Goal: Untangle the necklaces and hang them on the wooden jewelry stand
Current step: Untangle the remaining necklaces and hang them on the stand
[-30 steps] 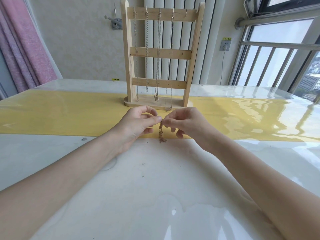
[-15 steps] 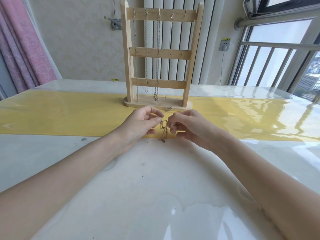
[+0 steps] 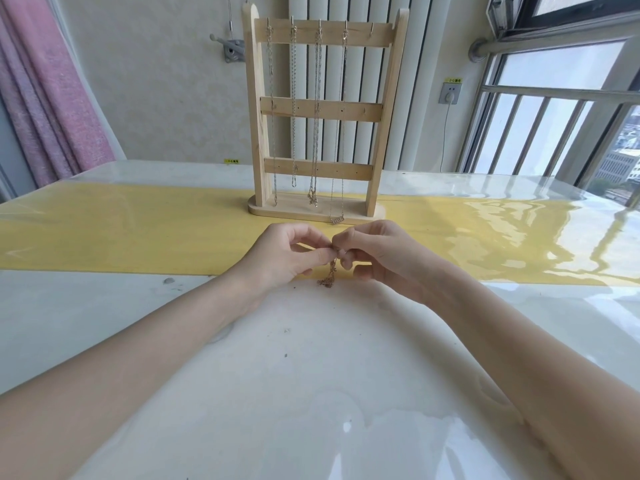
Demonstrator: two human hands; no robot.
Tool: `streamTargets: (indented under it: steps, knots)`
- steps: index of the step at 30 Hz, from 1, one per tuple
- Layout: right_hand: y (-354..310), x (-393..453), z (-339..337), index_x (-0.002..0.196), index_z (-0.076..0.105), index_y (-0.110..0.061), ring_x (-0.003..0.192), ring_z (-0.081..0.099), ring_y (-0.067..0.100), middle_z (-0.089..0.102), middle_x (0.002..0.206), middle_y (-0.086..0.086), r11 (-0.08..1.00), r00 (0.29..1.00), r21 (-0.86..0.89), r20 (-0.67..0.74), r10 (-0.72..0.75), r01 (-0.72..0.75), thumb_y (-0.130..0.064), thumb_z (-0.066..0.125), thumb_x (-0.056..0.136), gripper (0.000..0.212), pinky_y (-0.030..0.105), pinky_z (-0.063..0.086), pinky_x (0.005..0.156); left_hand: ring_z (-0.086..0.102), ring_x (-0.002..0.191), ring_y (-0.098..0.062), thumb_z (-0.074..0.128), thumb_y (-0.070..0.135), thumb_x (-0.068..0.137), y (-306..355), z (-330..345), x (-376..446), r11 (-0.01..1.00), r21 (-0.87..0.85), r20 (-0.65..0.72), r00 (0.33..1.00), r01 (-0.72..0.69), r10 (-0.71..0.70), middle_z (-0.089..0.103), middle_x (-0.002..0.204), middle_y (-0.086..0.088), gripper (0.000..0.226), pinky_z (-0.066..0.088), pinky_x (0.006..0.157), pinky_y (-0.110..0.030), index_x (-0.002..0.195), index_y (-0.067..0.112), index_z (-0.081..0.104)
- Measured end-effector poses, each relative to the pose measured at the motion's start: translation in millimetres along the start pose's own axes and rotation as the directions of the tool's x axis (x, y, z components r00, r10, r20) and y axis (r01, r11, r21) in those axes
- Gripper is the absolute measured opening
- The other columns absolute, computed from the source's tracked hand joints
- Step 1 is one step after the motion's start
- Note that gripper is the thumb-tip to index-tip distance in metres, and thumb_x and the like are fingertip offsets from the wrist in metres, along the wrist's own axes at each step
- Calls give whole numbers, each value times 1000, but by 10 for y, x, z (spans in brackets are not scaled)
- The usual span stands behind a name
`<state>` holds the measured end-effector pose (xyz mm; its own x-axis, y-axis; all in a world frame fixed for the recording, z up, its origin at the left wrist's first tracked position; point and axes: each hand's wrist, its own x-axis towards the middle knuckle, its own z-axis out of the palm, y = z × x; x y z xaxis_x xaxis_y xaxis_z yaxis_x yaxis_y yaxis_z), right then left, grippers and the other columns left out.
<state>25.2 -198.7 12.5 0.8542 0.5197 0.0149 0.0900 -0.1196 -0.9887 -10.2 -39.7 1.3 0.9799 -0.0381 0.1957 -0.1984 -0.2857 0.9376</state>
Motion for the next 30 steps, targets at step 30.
streamTargets:
  steps: [30]
  knots:
    - [19,4,35,76,65,-6,51,42,10,54,59,-3,991,998,-132,-55,-39,31,-9,66,87,12,18,33,43,62,62,-9,61,4,88,27,-59,28,993,-121,-26,1000,12,-15,62,73,-2,13,57,74,-23,85,13,52]
